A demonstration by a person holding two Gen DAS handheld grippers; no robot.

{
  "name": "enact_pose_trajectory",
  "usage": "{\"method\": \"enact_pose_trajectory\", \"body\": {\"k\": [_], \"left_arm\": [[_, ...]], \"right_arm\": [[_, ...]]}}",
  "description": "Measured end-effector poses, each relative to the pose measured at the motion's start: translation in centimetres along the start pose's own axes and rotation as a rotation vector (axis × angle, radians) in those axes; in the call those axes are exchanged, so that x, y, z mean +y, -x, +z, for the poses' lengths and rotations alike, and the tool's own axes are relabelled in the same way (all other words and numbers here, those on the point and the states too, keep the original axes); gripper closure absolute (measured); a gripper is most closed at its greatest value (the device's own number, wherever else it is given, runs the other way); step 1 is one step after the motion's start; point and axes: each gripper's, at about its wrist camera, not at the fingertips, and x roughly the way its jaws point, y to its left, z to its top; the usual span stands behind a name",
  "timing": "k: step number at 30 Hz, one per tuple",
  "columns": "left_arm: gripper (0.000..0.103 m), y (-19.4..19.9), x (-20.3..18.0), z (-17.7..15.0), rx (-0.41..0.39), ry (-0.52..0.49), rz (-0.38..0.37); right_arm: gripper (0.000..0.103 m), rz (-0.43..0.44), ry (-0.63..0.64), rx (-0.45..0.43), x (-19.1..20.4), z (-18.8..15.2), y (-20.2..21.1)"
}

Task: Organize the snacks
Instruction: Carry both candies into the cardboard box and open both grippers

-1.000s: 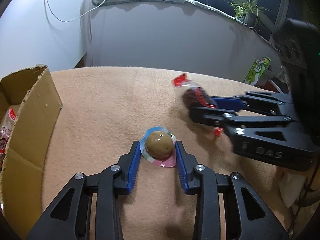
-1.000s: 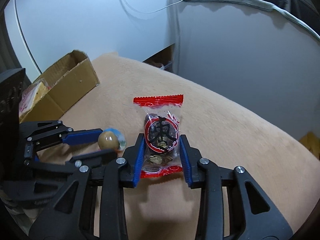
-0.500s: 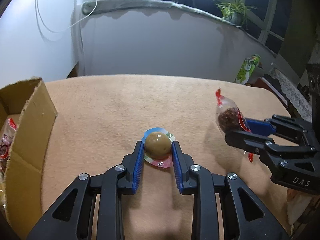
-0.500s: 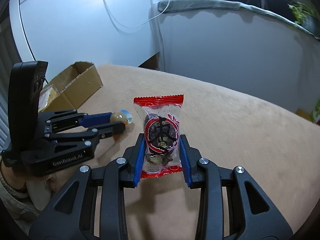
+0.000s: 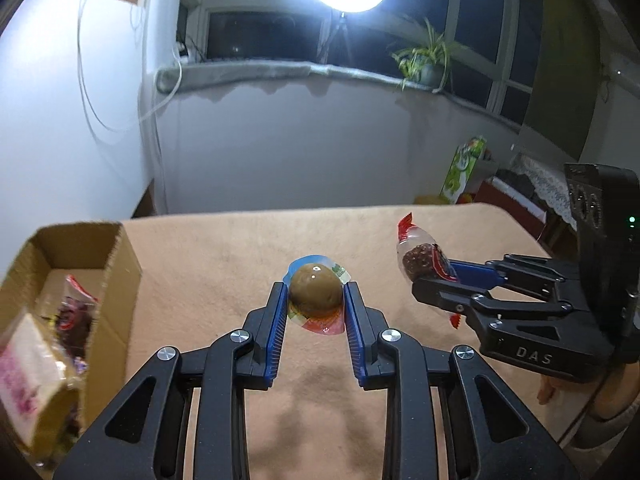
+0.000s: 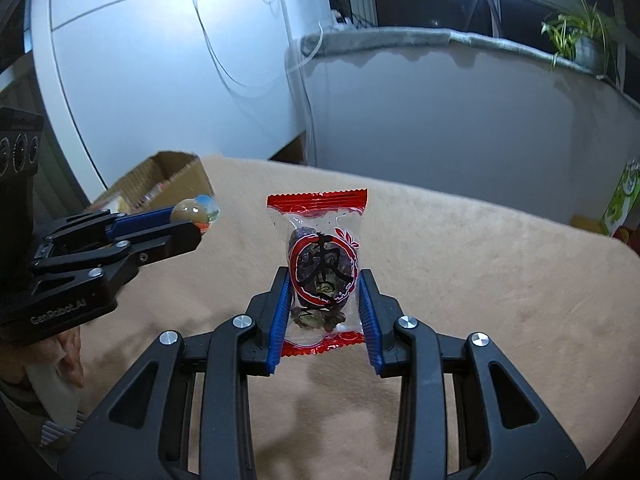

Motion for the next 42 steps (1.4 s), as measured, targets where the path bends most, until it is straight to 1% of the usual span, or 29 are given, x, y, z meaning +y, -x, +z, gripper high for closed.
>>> {"method": "enact_pose_trajectory", "body": {"k": [7,14,18,21,28,31,34,42], "left_arm": [[0.077,3.0,1.1,0.0,-0.051,0.015,0.011],[0.077,5.5,3.8,-0.5,-0.093,0.047,0.037],[0.077,6.9,6.3,-1.0,-0.111,0.084,0.068],[0.077,7.8,8.6,-1.6,-0.121,0.116,0.104],[0.077,9.7,14.8,-3.3,-0.134,0.216,0.195],[0.077,9.9,16.7,-3.7,-0.129,0.241,0.218],[0.077,9.6,17.6,-3.8,-0.124,0.253,0.228],[0.077,6.8,18.4,-2.4,-0.097,0.236,0.222]], "right_arm": [[0.069,0.001,0.054,-0.016,3.1,1.3,1.2],[0.069,0.018,0.118,-0.011,7.3,2.7,0.4],[0.069,0.044,0.16,-0.005,10.3,3.6,-0.9],[0.069,0.073,0.196,0.002,12.8,4.3,-2.1],[0.069,0.153,0.283,0.016,18.8,5.8,-5.3],[0.069,0.176,0.297,0.022,20.1,6.3,-6.7],[0.069,0.191,0.305,0.036,20.8,6.6,-8.0],[0.069,0.191,0.328,0.061,21.3,8.8,-11.7]]}}
